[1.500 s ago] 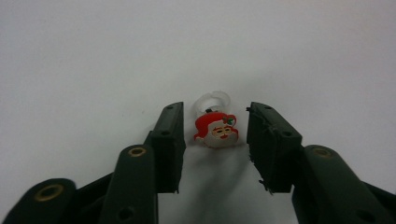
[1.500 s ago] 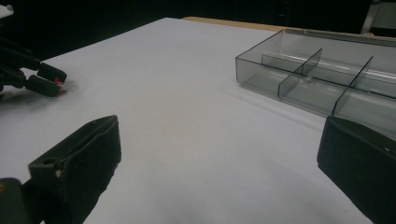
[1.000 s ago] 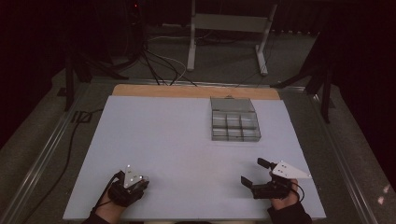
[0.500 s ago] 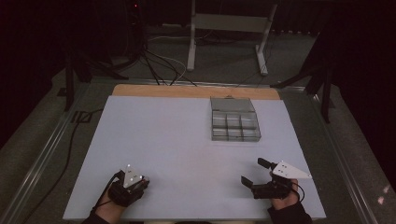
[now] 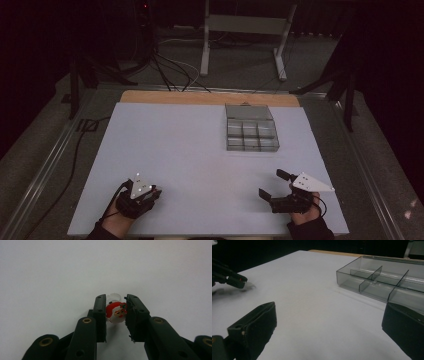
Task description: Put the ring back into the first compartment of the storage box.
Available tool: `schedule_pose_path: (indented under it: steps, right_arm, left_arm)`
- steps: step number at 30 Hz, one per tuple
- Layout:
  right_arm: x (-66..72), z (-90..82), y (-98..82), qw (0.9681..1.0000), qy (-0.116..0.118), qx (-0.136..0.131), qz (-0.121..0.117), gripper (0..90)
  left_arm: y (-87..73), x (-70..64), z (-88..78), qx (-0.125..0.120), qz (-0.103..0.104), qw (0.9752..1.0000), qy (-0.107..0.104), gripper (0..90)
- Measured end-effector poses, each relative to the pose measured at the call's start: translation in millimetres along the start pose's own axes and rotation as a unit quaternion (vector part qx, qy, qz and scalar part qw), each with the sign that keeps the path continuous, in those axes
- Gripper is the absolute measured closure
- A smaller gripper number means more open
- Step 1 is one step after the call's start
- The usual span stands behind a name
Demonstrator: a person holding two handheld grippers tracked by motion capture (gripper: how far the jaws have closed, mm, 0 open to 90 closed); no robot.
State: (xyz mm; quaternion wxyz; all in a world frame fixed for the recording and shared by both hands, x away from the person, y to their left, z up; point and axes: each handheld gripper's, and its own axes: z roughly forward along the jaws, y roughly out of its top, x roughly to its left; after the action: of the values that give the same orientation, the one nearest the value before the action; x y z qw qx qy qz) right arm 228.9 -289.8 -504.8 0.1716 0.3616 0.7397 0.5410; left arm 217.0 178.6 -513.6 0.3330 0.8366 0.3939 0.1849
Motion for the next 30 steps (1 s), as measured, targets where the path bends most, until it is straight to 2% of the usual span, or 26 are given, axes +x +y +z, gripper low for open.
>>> schedule_pose_path:
  steps: [19, 30]
  right_arm:
    - [-0.1, 0.7, -0.5, 1.0, -0.002, 0.002, 0.001, 0.0]
    - [0.0, 0.9, -0.6, 1.0, -0.002, 0.002, 0.002, 0.0]
  left_arm:
    - [7.1, 4.7, 5.0, -0.013, 0.009, 0.9991, -0.039, 72.4]
    - [14.5, 2.4, 12.6, -0.022, 0.035, 0.9971, -0.064, 72.4]
